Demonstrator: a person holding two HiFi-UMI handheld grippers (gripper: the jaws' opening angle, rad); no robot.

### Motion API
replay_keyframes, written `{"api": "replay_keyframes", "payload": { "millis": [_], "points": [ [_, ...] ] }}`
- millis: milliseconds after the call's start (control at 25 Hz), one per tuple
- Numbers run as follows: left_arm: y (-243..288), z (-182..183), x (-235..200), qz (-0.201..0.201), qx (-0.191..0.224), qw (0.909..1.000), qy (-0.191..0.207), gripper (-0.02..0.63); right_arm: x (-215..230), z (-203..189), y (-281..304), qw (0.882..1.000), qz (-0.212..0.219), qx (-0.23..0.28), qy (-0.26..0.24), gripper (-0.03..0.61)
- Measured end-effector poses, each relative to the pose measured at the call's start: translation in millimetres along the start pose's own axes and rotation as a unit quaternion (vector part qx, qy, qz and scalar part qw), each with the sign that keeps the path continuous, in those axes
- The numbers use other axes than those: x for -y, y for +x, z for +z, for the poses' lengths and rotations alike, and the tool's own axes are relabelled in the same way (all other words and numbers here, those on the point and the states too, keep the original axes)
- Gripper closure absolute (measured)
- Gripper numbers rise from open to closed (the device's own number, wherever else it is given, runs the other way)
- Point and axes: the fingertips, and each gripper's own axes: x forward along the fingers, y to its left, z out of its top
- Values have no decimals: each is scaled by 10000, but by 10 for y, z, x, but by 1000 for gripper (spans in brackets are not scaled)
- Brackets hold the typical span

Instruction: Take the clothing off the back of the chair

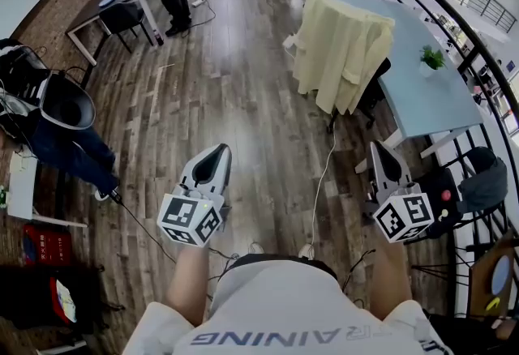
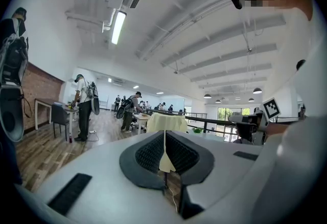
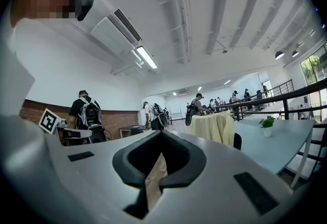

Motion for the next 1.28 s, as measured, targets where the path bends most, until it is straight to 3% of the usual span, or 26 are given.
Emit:
{"api": "replay_keyframes", "payload": {
  "millis": [400, 680, 1000, 1280],
  "points": [
    [-247, -27, -522, -73, 48, 9999, 82, 572, -492, -187, 226, 9998, -188, -113, -8, 557],
    [-311, -124, -843, -48, -14, 10000, -26, 572, -747, -391, 459, 9996, -93, -273, 57, 557],
    [145, -100, -1115, 52, -89, 9999, -58, 572, -433, -401, 1018, 9993, -56, -309, 184, 557],
    [927, 104, -1348, 222, -64, 9997, -55, 572, 76, -283, 1739, 9992, 121, -290, 250, 557]
  ]
}}
